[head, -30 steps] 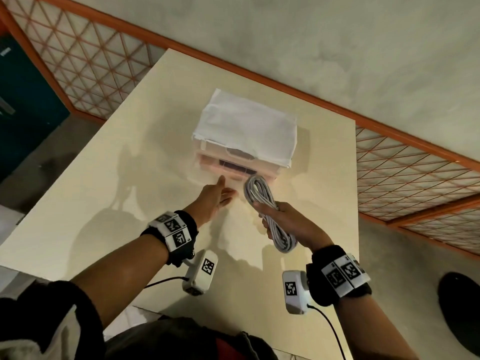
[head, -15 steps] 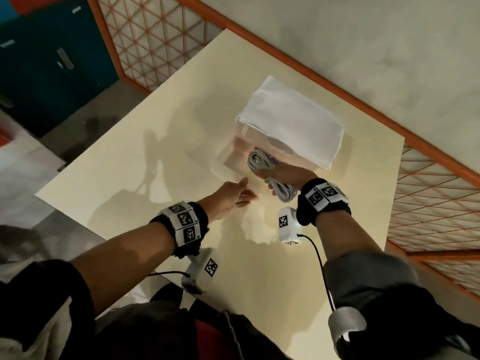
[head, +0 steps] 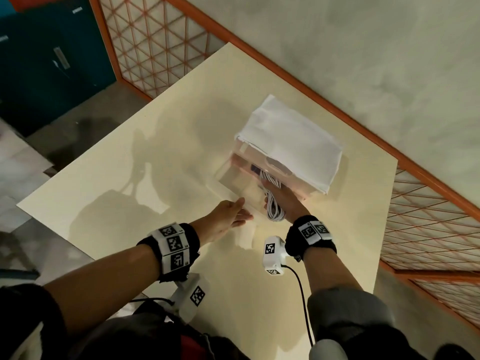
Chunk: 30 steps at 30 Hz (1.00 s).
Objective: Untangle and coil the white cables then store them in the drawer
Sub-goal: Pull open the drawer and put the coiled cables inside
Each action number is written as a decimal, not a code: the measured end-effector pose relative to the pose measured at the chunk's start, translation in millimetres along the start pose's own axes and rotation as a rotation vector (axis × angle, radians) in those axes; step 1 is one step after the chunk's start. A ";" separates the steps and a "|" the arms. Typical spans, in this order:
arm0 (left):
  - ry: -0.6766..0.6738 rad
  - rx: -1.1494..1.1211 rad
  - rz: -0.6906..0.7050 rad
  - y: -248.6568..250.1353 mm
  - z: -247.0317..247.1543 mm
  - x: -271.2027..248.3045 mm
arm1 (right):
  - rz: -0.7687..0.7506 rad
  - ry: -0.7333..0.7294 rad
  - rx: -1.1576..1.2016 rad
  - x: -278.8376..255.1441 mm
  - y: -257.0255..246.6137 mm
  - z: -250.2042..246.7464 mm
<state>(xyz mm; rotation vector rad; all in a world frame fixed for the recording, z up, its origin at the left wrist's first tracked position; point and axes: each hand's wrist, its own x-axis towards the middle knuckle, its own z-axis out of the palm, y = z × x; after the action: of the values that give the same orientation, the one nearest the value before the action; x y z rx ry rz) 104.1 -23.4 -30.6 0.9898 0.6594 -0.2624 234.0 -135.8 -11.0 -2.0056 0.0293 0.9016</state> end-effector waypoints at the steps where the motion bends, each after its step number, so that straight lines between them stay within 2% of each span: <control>1: 0.005 0.004 0.004 -0.7 0.7 0.3 | -0.017 0.024 -0.018 1.8 2.7 0.2; 8: 0.042 0.005 0.020 0.1 3.9 1.8 | -0.113 0.162 -0.238 5.3 6.7 2.6; 13: 0.054 0.019 0.027 3.1 4.6 1.8 | -0.150 0.227 -0.308 6.8 7.9 6.4; 18: 0.071 0.026 0.036 5.2 6.7 2.2 | -0.129 0.374 -0.657 11.4 13.5 15.6; 25: 0.085 0.027 0.013 6.5 7.2 3.0 | -0.064 0.428 -0.767 12.5 15.1 22.1; 30: 0.073 0.039 0.015 9.0 6.0 1.9 | -0.055 0.425 -0.697 14.4 15.5 19.7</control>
<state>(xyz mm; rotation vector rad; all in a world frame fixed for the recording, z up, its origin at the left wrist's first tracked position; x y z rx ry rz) 112.4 -23.4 -23.4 1.0452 0.7152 -0.2280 227.6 -125.7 -37.3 -2.8040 -0.1175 0.4567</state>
